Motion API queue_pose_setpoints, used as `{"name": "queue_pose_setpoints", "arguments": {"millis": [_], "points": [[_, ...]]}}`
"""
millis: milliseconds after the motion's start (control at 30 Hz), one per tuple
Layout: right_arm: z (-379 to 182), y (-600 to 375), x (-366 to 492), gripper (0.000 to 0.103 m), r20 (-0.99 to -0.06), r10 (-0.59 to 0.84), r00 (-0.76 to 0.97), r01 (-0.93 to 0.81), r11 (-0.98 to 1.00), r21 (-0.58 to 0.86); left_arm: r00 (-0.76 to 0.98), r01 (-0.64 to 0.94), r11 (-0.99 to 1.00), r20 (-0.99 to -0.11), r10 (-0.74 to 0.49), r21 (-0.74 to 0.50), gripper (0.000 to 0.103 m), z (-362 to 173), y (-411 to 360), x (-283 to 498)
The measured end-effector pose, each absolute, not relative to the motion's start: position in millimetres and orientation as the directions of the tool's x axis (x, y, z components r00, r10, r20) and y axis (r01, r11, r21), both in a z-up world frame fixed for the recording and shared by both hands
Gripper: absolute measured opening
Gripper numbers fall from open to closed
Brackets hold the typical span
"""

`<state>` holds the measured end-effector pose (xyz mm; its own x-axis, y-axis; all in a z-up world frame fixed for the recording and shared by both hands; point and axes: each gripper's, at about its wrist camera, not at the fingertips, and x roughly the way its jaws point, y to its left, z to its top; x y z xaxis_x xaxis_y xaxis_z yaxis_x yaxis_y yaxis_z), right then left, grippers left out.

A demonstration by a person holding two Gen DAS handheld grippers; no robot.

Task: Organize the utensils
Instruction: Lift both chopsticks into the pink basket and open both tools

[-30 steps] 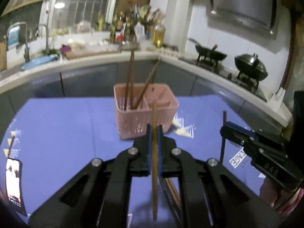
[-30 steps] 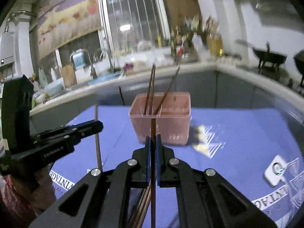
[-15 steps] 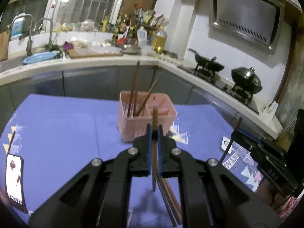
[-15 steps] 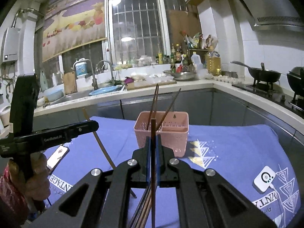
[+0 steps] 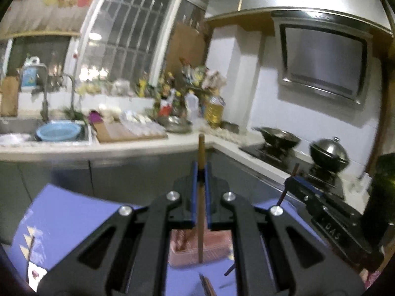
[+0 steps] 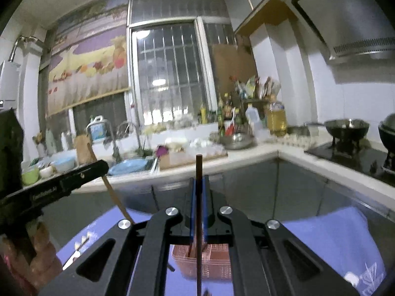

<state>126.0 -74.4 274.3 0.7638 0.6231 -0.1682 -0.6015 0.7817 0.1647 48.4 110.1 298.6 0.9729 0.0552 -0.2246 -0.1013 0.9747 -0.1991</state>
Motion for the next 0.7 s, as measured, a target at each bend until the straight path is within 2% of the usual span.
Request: {"name": "queue_pose_setpoints", "arguments": {"millis": [133, 367, 567, 700], "points": [[275.7, -51.8, 157.1, 0.005, -0.150, 0.614, 0.775, -0.593, 0.789, 0.164, 0.967, -0.146, 0.972, -0.236, 0.101, -0.182, 0.005, 292.6, 119.8, 78.9], [253.7, -19.8, 199.8, 0.005, -0.188, 0.610, 0.770, -0.594, 0.792, 0.139, 0.952, -0.140, 0.969, -0.298, 0.075, -0.206, 0.005, 262.7, 131.2, 123.7], [210.9, -4.3, 215.9, 0.005, -0.303, 0.621, 0.723, -0.609, 0.780, 0.144, 0.920, -0.138, 0.973, -0.387, 0.056, -0.186, 0.005, 224.2, 125.7, 156.0], [184.8, -1.1, 227.1, 0.007, -0.425, 0.650, 0.630, -0.624, 0.749, 0.221, 0.854, -0.127, 0.974, -0.520, 0.010, -0.189, 0.006, 188.6, 119.5, 176.9]]}}
